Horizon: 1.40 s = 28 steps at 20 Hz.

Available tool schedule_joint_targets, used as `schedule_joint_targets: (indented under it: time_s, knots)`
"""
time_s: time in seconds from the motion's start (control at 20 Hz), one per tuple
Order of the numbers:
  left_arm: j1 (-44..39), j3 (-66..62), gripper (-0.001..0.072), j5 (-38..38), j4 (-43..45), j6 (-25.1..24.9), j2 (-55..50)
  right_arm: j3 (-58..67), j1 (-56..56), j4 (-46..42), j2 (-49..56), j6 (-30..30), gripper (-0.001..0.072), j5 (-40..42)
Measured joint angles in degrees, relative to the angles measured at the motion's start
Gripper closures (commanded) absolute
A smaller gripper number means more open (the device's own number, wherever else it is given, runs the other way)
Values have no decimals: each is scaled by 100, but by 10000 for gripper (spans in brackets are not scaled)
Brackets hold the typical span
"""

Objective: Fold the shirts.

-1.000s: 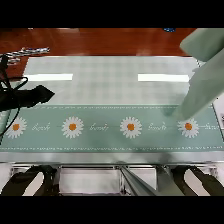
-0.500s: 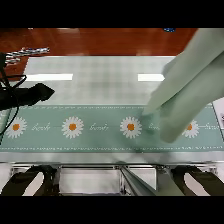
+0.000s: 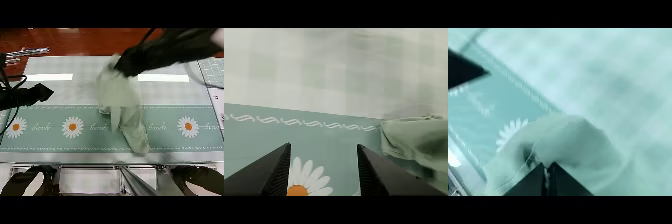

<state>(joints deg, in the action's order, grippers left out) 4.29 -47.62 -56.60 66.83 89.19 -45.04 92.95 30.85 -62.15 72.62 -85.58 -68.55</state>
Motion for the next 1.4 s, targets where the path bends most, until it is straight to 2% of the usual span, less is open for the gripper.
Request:
schedule_joint_targets:
  time_s: [0.25,0.3,0.35,0.4,0.55,0.7,0.8,0.9,1.0,1.1,1.25,1.4]
  knots:
    - [-4,9,198,-44,210,0,-7,-964,739,813,1338,-42,690,1202]
    - [-4,17,198,-66,223,0,-13,-1027,817,1086,1576,0,577,1386]
    - [-4,20,198,-85,236,0,-20,-1082,876,1397,1797,66,350,1543]
    - [-4,26,198,-129,243,0,-33,-1115,890,1652,1952,129,302,1655]
    - [-4,35,198,-509,269,2,-74,-1139,568,2087,2120,299,303,1692]
    - [22,63,198,-1104,651,0,-105,-1117,-367,2127,1714,398,304,1248]
    - [184,201,198,-1384,979,17,-109,-1169,-1207,1687,1180,310,304,863]
    - [487,551,198,-1534,922,33,-116,-1456,-2074,975,516,70,304,540]
    - [791,1095,198,-1578,256,-181,-120,-2120,-2889,417,-232,-125,304,284]
    - [933,1729,198,-1663,-763,-688,-127,-3064,-3580,98,-1010,-225,304,284]
    - [802,2509,198,-1392,-1947,-1281,-142,-4568,-4264,101,-2085,-197,304,437]
    - [376,2872,198,-837,-2559,-1379,-247,-5685,-4542,306,-2811,-142,304,555]
